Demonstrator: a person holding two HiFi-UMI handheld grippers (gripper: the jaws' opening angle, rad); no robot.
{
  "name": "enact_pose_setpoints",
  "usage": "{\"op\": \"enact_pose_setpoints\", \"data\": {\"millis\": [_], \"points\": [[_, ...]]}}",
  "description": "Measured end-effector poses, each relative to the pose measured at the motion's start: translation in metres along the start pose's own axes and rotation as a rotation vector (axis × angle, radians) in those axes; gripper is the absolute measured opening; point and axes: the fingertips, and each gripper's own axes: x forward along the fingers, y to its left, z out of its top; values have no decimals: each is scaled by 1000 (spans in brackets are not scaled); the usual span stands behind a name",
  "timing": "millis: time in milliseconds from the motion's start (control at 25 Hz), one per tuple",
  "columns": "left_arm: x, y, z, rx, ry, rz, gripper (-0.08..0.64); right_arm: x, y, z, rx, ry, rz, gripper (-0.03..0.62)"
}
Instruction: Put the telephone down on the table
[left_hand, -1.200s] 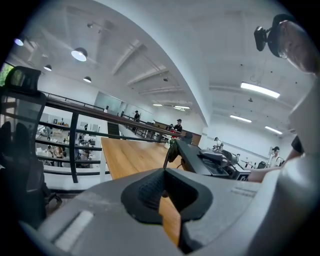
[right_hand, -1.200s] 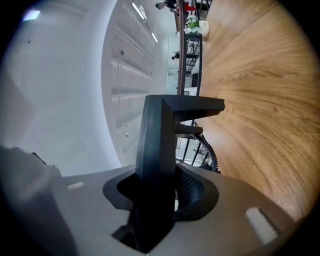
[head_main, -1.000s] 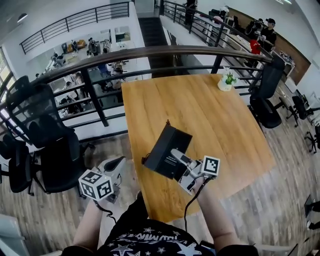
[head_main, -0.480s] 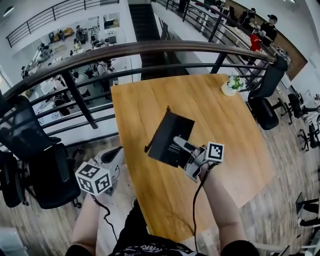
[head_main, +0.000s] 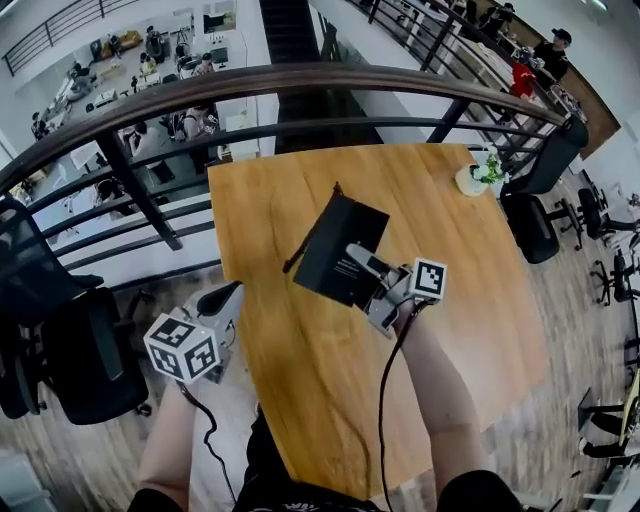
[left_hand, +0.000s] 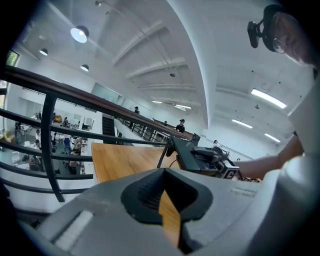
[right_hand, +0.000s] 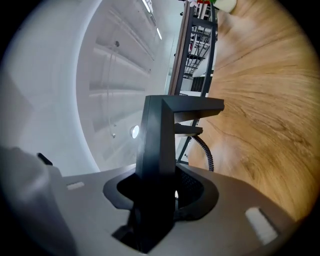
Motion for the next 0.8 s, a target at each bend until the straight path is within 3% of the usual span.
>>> {"op": "enact_pose_setpoints", "data": {"millis": [280,800], "points": [[42,27,1,-4,13,12,2,30,-41,52,-30,31,-35,163],[90,80,-4,-1,25,34,2,63,-108,143,5,48,-53,163]]}}
